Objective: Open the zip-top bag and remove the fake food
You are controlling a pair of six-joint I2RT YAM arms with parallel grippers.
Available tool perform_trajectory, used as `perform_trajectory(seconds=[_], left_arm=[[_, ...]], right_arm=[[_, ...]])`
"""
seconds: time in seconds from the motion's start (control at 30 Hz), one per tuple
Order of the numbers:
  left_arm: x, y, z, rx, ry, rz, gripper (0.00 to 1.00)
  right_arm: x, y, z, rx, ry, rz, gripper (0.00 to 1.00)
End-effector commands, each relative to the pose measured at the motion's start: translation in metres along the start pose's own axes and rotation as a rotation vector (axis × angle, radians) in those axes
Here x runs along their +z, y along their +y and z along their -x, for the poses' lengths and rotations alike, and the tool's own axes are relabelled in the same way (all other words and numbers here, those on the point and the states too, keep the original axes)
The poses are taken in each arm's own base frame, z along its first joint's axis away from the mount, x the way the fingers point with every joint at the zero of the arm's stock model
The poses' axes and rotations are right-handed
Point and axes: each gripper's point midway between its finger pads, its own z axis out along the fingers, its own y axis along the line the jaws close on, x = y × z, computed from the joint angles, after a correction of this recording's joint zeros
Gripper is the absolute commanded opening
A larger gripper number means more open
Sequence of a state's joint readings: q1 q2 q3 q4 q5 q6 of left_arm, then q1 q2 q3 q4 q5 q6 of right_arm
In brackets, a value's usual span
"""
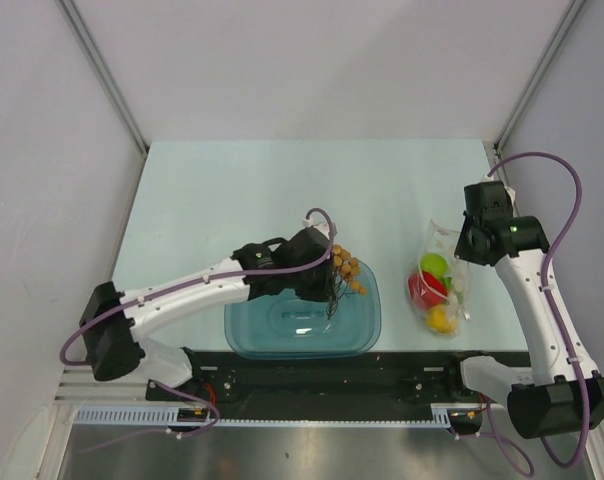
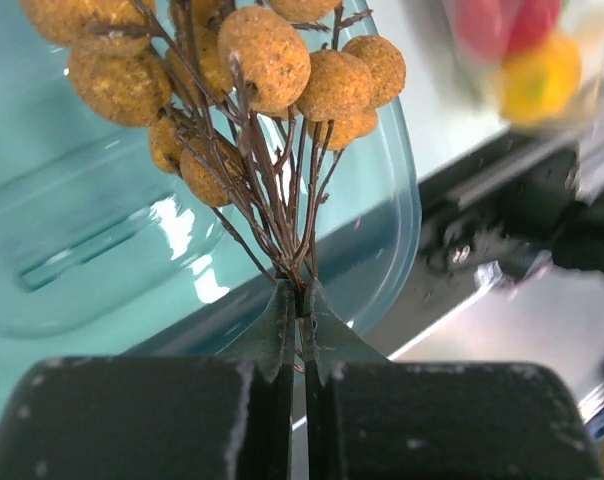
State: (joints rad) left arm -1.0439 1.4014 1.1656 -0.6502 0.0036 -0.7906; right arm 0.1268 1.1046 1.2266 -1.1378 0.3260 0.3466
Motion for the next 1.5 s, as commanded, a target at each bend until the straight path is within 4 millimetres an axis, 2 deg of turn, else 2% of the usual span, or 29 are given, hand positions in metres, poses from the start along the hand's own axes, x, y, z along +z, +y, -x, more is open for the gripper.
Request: perform_trajectory(seconds=[0.0,0.07,0.2,0.27,0.37,0.43,0.5,0.53,0.57,0.63,0.67,0.73,0.8,0.93,1.1,1.13,1.17,1.2,1.23,1.27,1.3,1.33,1.37,1.4,1.43,1.47], left_arm=[[0.031,-0.009,0.018,-0.190,-0.076,0.002,0.00],[0.045,-0.004,0.009,-0.275,-0.035,0.035,0.00],[0.060,-0.007,-0.008,-0.317,0.022,0.040,0.00],[0.072,0.004,-0.018,-0.328,0.034,0.073,0.00],[0.087,0.003,-0.017,-0.290,0.030,0.049,0.00],[0.086,-0.003,-0.022,-0.278,0.067,0.034,0.01],[0.085,-0.003,-0.024,-0.275,0.072,0.028,0.10],[0.084,0.001,-0.031,-0.274,0.088,0.031,0.14],[0.082,0.003,-0.033,-0.269,0.092,0.030,0.26],[0.073,0.003,-0.029,-0.242,0.081,0.017,0.40],[0.070,0.002,-0.028,-0.229,0.080,0.007,0.54],[0.055,-0.010,-0.015,-0.176,0.045,-0.041,0.60],[0.043,-0.025,-0.004,-0.114,0.018,-0.110,0.61],[0.011,-0.070,0.016,0.113,-0.078,-0.257,0.50],[-0.001,-0.120,0.035,0.206,-0.123,-0.459,0.42],[-0.010,-0.138,0.049,0.235,-0.156,-0.502,0.40],[0.005,-0.142,0.049,0.248,-0.134,-0.498,0.38],[0.007,-0.150,0.053,0.259,-0.129,-0.511,0.37],[0.000,-0.168,0.065,0.277,-0.144,-0.553,0.36],[0.018,-0.168,0.065,0.279,-0.118,-0.532,0.33],[0.023,-0.173,0.067,0.283,-0.111,-0.535,0.33],[0.016,-0.189,0.080,0.289,-0.136,-0.566,0.33],[0.020,-0.192,0.082,0.285,-0.127,-0.561,0.30],[0.039,-0.191,0.080,0.267,-0.096,-0.539,0.29],[0.035,-0.202,0.088,0.259,-0.107,-0.557,0.26],[0.043,-0.203,0.089,0.239,-0.091,-0.549,0.24]], right_arm=[[-0.013,0.005,0.008,0.038,-0.017,0.042,0.00],[-0.015,0.010,0.008,0.040,-0.007,0.068,0.00],[-0.019,0.010,0.008,0.036,0.000,0.077,0.00],[-0.017,0.010,0.005,0.031,0.004,0.075,0.00],[-0.015,0.009,-0.002,0.027,0.019,0.075,0.00],[-0.013,0.010,-0.006,0.026,0.025,0.079,0.00],[-0.013,0.009,-0.007,0.030,0.021,0.080,0.00],[-0.012,0.009,-0.007,0.033,0.023,0.080,0.00],[-0.012,0.010,-0.007,0.035,0.023,0.084,0.00],[-0.011,0.011,-0.006,0.038,0.019,0.087,0.00],[-0.012,0.012,-0.005,0.041,0.015,0.090,0.00],[-0.011,0.011,-0.005,0.042,0.014,0.086,0.00],[-0.011,0.011,-0.004,0.041,0.012,0.085,0.00],[-0.011,0.013,-0.006,0.048,0.018,0.094,0.00],[-0.017,0.019,-0.008,0.062,0.034,0.135,0.00],[-0.019,0.021,-0.007,0.076,0.031,0.146,0.00],[-0.020,0.023,-0.008,0.081,0.040,0.154,0.00],[-0.022,0.024,-0.009,0.085,0.043,0.160,0.00],[-0.023,0.026,-0.009,0.098,0.043,0.166,0.00],[-0.024,0.026,-0.009,0.102,0.043,0.167,0.00],[-0.027,0.027,-0.009,0.101,0.039,0.170,0.00],[-0.028,0.026,-0.012,0.106,0.047,0.165,0.00],[-0.030,0.025,-0.010,0.111,0.039,0.159,0.00],[-0.032,0.025,-0.010,0.116,0.036,0.162,0.00],[-0.033,0.024,-0.010,0.120,0.033,0.159,0.00],[-0.035,0.022,-0.008,0.140,0.025,0.149,0.00]])
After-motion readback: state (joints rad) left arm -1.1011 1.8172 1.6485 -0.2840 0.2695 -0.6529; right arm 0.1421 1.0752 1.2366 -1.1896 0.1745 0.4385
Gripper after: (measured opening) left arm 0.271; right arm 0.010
